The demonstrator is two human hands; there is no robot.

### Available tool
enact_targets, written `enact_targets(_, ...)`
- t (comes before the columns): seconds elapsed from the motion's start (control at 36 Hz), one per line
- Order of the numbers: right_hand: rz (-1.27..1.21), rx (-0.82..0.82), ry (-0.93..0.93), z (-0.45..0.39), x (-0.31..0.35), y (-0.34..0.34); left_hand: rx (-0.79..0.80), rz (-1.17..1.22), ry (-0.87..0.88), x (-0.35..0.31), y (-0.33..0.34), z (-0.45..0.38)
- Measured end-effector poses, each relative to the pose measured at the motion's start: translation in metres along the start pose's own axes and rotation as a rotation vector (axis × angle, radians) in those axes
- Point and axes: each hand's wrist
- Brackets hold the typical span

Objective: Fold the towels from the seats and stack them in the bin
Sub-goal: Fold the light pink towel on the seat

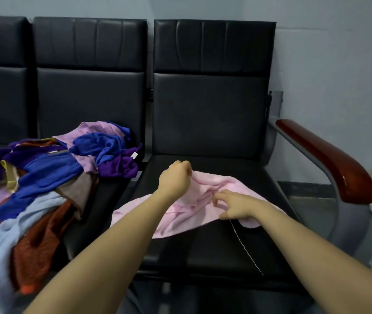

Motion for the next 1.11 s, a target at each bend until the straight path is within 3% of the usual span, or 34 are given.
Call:
enact_targets(0.08,0.013,-0.056,-0.040,-0.001,0.002,0.005,-0.021,-0.013,0.017,0.001,0.005,0.001)
enact_targets(0.19,0.317,-0.228,-0.105,0.001,0.006,0.015,-0.043,-0.029,0.019,0.002,0.012,0.005)
enact_targets(0.33,0.495,-0.380,-0.104,0.005,0.009,0.021,-0.129,-0.092,0.018,0.002,0.015,0.011)
enact_targets(0.5,0.255,-0.648,0.095,0.010,0.013,-0.002,-0.232,-0.066,0.096,0.007,-0.003,0.003)
enact_targets(0.61,-0.040,-0.896,0.213,0.016,0.024,-0.028,-0.308,0.063,0.075,0.000,-0.023,0.001)
enact_targets(0.92,-0.516,-1.275,0.231,0.027,0.045,-0.106,-0.441,0.530,0.030,-0.041,-0.090,-0.013)
enact_targets(1.11,-0.761,-1.451,0.188,0.045,0.055,-0.159,-0.507,0.642,0.039,-0.071,-0.131,-0.023)
Point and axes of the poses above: each hand's wrist, its own z-axis away from the middle knuckle, its own y-axis out of the palm, x = y × z, and after that the axes turned 5 degrees about -y, right-handed
